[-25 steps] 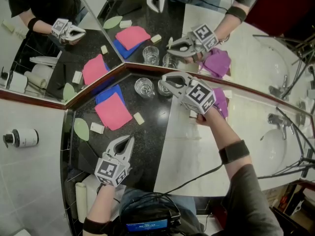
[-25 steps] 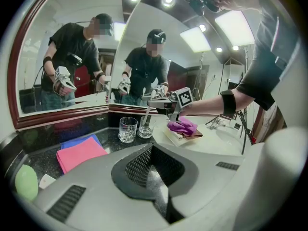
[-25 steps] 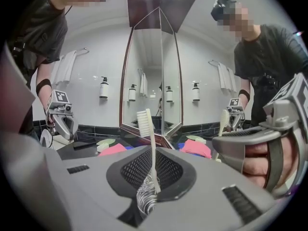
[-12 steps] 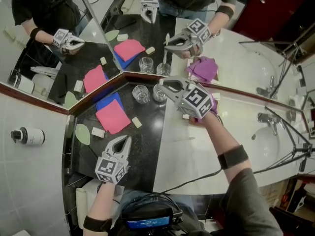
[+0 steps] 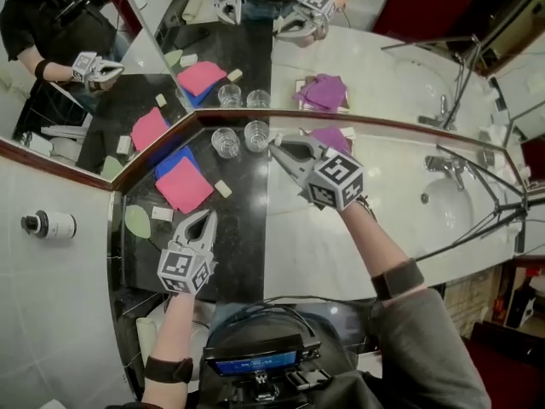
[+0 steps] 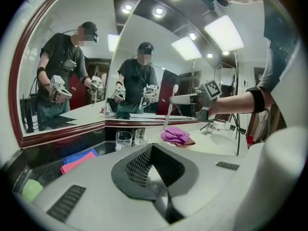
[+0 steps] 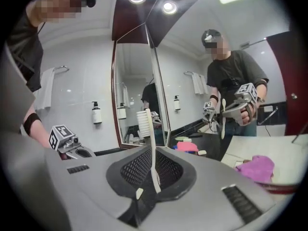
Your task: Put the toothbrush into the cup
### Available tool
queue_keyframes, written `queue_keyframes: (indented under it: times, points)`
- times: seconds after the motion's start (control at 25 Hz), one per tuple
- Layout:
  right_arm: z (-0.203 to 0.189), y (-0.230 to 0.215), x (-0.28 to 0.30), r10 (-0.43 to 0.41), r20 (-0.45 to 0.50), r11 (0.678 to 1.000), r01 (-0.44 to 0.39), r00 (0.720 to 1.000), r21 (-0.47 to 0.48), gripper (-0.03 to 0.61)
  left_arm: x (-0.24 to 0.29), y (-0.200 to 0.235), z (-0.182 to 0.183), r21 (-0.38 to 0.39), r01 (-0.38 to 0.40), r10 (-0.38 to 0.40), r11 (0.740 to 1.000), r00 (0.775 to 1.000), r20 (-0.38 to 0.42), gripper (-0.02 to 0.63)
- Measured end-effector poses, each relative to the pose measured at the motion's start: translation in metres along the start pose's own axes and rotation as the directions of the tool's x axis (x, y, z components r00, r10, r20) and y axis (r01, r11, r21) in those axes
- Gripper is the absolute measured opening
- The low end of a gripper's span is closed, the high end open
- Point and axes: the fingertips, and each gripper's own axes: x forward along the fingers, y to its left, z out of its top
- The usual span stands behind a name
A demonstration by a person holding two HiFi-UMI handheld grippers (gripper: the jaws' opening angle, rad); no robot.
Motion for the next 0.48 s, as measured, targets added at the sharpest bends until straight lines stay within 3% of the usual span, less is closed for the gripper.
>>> queue_keyframes:
  times: [0.12, 0.24, 0.48]
  points:
    - [-0.015, -0.003, -0.025, -0.099, 0.030, 0.986, 0.093, 0.995, 0.138, 0.046, 0.003, -0.004, 0.002, 0.007, 0.025, -0.025, 1.000, 1.000, -0.012, 0.001]
    - [-0.047, 0.004, -0.054, -0.179, 0.047, 0.937, 0.156, 0.983, 0.312, 0.046, 0.005, -0.015, -0.008, 0.010, 0.059, -0.058, 0.998, 0.998, -0.036, 0.001]
    - [-0.115, 0.017, -0.102, -0.343, 0.067, 0.753, 0.232, 0.937, 0.615, 0.046, 0.014, -0.030, -0.012, 0.036, 0.124, -0.122, 0.992, 0.991, -0.062, 0.001]
